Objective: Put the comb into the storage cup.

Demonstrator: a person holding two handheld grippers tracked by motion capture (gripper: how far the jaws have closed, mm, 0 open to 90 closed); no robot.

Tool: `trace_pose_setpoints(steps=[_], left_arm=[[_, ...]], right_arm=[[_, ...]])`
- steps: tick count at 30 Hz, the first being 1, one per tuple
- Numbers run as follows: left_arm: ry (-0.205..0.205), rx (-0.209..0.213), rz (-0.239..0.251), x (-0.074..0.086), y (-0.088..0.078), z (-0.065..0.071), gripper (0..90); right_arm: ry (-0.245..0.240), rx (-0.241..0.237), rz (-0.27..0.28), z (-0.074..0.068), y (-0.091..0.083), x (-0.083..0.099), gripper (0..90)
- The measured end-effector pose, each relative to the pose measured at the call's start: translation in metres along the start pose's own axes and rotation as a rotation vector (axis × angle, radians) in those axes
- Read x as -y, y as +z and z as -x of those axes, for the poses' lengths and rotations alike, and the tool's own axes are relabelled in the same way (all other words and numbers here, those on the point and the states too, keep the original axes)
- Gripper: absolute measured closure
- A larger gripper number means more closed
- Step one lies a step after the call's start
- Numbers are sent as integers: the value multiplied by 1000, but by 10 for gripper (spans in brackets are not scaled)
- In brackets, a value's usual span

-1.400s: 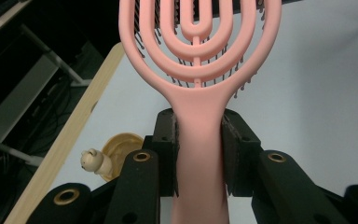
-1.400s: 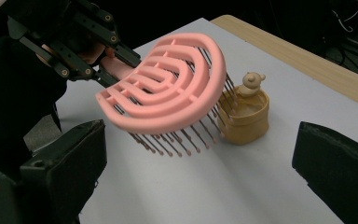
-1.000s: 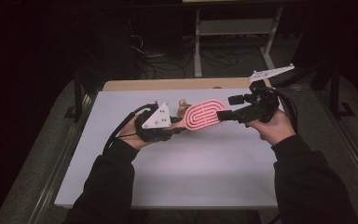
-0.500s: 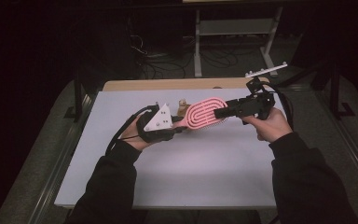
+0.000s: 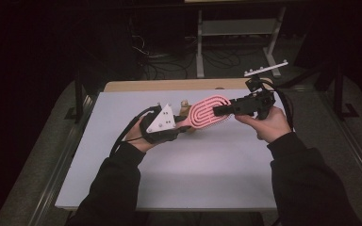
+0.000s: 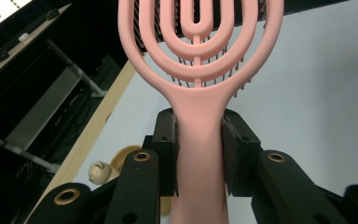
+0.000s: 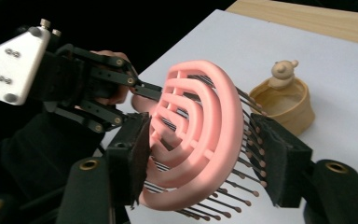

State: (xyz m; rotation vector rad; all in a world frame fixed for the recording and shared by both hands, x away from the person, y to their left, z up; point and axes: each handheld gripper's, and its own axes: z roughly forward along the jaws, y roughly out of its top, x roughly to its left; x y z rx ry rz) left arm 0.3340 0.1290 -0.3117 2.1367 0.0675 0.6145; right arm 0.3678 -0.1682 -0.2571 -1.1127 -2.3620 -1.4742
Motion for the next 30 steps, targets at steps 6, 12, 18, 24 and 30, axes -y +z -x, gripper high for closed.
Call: trace_pose_setpoints(steps=[6, 12, 18, 24, 30], left_arm=[[0, 8, -17, 3, 4, 0, 703], [-7, 20, -57, 8, 10, 0, 695], [-43, 39, -47, 11, 14, 0, 694], [-86, 40, -40, 12, 13, -2, 681], [-164, 77, -33, 18, 16, -5, 520]], right_arm=[[29, -37, 10, -2, -2, -3, 537], [39, -84, -30, -6, 1, -6, 612], [-14, -60, -89, -18, 5, -14, 630], [-43, -47, -90, -25, 4, -18, 636], [-109, -12, -146, -39, 7, -24, 639]])
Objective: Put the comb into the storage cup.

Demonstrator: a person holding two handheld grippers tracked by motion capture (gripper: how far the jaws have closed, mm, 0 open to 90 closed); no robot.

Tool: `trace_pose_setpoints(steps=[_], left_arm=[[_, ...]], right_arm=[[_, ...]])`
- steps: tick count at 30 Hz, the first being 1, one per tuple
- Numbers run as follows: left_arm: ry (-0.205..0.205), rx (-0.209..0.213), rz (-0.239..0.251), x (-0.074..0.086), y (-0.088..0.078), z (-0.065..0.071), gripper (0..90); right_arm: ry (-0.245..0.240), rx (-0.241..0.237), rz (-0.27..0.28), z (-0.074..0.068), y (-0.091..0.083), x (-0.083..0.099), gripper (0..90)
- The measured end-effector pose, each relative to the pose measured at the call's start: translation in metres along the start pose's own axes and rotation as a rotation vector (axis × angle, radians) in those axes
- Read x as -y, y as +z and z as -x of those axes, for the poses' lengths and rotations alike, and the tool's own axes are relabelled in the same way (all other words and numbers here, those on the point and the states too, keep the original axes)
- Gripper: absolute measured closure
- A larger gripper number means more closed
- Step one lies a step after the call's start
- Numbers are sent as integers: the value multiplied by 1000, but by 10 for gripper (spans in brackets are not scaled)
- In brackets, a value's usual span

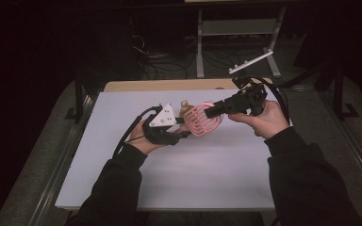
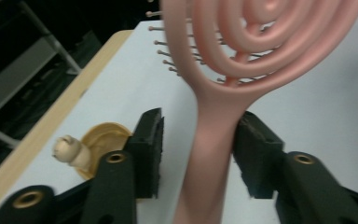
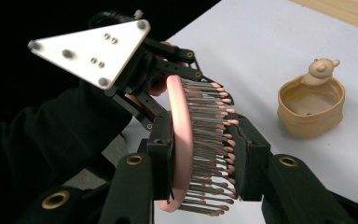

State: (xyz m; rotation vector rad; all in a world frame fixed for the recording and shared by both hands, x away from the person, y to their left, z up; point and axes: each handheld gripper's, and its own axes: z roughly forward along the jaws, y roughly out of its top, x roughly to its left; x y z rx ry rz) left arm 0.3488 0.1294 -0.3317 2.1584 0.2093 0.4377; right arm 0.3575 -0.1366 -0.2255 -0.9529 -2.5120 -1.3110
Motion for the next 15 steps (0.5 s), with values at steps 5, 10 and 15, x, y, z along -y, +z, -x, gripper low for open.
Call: trace_pose_setpoints(steps=[5, 10, 15], left_arm=[[-88, 40, 14, 3, -2, -6, 393], [-164, 91, 47, 10, -7, -11, 149], [-230, 125, 145, 14, -16, -10, 0]], right_arm=[[-14, 18, -16, -5, 0, -4, 639], [-26, 33, -30, -8, -4, -7, 640], [-32, 64, -20, -9, -10, -11, 640]])
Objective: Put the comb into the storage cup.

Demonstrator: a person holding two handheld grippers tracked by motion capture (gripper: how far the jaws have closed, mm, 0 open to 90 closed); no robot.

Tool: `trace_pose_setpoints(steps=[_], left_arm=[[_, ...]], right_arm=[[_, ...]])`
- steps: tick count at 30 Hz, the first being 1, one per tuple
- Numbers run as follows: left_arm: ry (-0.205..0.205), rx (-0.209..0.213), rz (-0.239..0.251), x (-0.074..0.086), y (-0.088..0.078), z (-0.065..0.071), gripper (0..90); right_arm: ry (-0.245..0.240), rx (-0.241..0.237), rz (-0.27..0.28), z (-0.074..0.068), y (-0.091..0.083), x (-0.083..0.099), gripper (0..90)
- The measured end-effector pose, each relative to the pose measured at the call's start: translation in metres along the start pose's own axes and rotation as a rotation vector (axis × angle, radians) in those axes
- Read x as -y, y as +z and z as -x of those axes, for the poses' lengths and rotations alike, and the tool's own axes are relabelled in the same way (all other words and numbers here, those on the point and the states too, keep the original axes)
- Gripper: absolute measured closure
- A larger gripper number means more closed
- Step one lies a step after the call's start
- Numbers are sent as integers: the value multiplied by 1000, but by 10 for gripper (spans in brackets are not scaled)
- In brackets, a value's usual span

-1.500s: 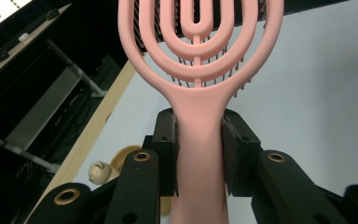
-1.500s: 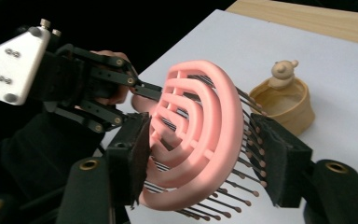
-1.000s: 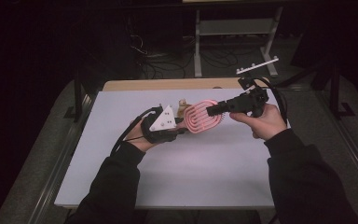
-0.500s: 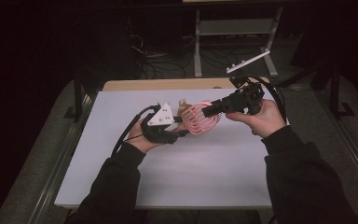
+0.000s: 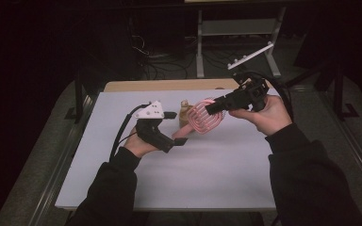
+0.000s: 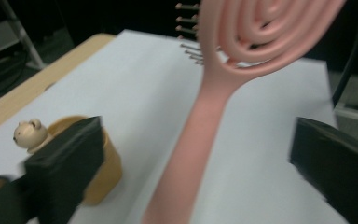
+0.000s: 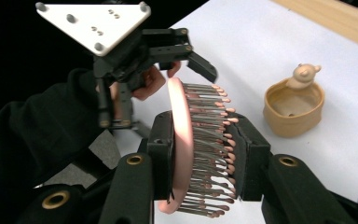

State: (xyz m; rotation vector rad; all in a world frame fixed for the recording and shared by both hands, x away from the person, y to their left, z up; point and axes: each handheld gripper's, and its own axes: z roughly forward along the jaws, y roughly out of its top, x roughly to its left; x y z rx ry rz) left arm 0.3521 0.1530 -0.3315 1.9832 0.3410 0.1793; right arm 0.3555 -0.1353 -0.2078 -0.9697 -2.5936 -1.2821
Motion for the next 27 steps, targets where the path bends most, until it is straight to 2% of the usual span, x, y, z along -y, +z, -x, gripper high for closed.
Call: trace_pose_setpoints(steps=[3, 7, 13, 19, 23, 27], left_arm=[[14, -12, 17, 1, -6, 2, 0], [48, -55, 20, 5, -13, 3, 0], [72, -109, -20, 18, -15, 1, 0], [61, -139, -34, 28, -17, -6, 0], [39, -156, -36, 34, -22, -10, 0], [16, -171, -17, 40, -29, -15, 0]], right_arm=[[0, 9, 9, 0, -4, -3, 640], [-2, 27, 22, 1, -10, -9, 639], [-3, 56, 35, 2, -15, -15, 639], [-5, 74, 36, -2, -17, -22, 639], [1, 85, 32, 0, -19, -28, 638], [12, 101, 38, 4, -21, -32, 638]])
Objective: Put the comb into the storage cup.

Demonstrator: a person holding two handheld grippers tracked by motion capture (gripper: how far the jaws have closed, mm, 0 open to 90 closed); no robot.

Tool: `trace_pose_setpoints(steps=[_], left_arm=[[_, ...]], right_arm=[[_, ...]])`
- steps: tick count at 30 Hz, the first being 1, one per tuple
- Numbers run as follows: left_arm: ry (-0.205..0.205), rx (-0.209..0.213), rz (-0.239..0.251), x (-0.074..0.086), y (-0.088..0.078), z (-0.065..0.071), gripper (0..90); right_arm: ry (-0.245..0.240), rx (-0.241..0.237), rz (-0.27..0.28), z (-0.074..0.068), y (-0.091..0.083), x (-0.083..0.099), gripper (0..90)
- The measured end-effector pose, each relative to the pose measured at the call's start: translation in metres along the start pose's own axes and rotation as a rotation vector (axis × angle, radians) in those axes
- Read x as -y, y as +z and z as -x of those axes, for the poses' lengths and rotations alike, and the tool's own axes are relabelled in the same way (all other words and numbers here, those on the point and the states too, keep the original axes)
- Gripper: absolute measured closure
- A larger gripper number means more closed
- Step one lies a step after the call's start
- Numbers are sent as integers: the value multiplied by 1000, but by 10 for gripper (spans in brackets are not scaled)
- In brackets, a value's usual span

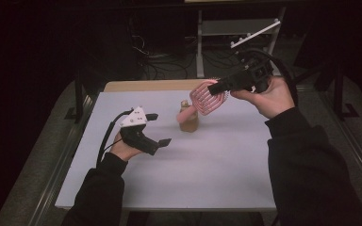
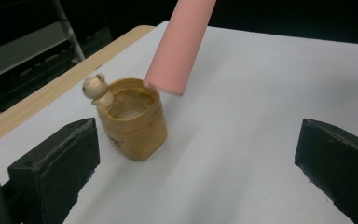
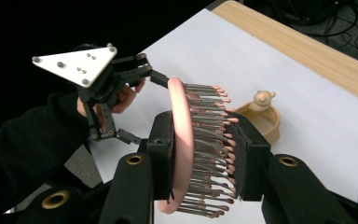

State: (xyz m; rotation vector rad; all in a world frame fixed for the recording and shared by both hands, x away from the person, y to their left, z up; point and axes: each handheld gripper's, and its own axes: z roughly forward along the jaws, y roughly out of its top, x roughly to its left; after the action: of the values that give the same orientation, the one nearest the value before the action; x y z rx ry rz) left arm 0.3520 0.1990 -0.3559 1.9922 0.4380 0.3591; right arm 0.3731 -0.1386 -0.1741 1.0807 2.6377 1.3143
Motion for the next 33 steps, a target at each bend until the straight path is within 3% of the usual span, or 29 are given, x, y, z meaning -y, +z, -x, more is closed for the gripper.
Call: trace_pose_setpoints(steps=[9, 16, 24, 33], left_arm=[[-57, -14, 37, 13, -16, -10, 0], [-94, -58, 68, 27, -28, -16, 0], [-129, -107, 109, 39, -48, -22, 0], [-162, -147, 141, 56, -68, -26, 0]], right_arm=[[23, 46, -11, 12, -2, -10, 639], [37, 78, -13, 21, -7, -22, 638], [50, 95, -20, 28, 0, -30, 639], [48, 111, -46, 28, 4, -40, 638]])
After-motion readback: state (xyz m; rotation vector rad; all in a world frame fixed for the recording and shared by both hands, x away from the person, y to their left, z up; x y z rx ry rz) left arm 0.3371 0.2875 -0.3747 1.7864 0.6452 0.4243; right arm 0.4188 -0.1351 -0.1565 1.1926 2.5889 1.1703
